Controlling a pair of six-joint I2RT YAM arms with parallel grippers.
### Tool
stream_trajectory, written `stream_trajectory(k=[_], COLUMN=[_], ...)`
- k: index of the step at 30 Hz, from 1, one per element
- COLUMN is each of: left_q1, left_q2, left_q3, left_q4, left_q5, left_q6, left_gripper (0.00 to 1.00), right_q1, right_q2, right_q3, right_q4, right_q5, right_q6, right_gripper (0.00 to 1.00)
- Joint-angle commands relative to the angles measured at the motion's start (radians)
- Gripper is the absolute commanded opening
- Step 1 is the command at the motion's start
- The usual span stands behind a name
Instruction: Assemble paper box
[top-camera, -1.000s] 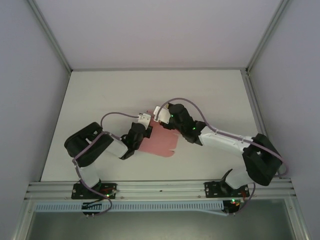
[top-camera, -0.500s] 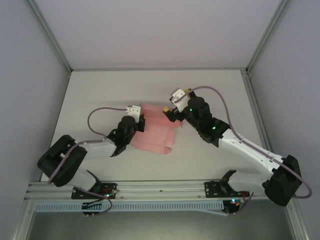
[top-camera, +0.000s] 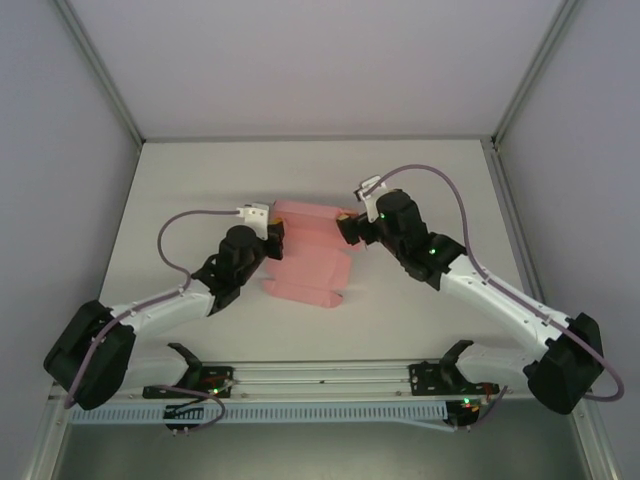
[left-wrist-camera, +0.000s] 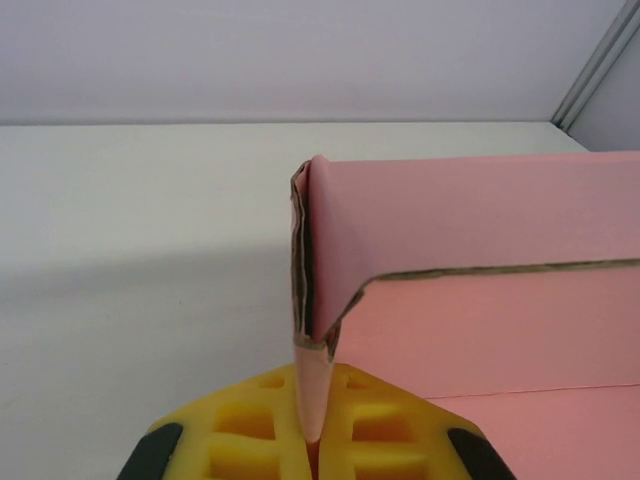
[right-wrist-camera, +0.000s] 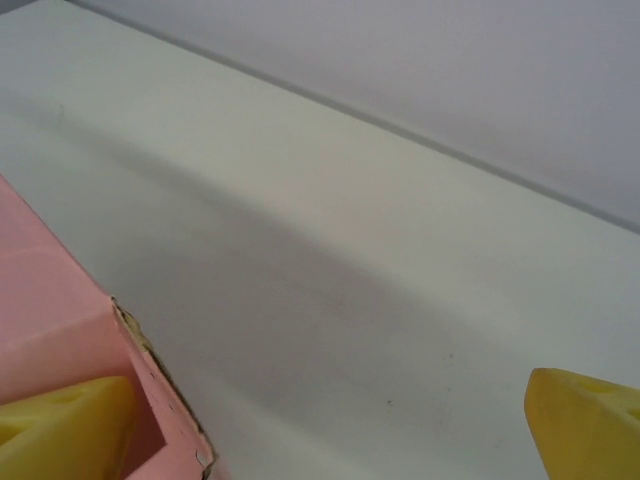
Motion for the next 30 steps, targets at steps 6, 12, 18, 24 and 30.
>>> stream_trajectory(k=[6, 12, 18, 24, 30], left_q1=[0.003, 0.006, 0.024, 0.036, 0.037], left_q2=[-0.007, 0.000, -0.034, -0.064, -0.074], left_q3=[0.025, 0.051, 0.078, 0.090, 0.105], left_q4=[0.011, -0.026, -0.110, -0.146, -0.186], left_q5=[0.069, 0.052, -0.032, -0.057, -0.055], left_q6=[-0.056, -0.106, -0.116, -0.112, -0.100], left_gripper=[0.00, 0.00, 0.00, 0.00, 0.00], right_q1=[-0.005, -0.004, -0.005, -0.016, -0.025], right_q2=[0.031, -0.011, -0.128, -0.141, -0.075], right_q3=[-0.078, -0.116, -0.130, -0.159, -0.167], right_q4=[0.337, 0.349, 0.017, -0.141, -0.111], right_q5=[-0.175, -0.079, 0.118, 0.205, 0.202], right_q6=[0.109, 0.183, 0.275, 0.323, 0.313], right_gripper=[1.00, 1.00, 1.00, 1.00, 1.00])
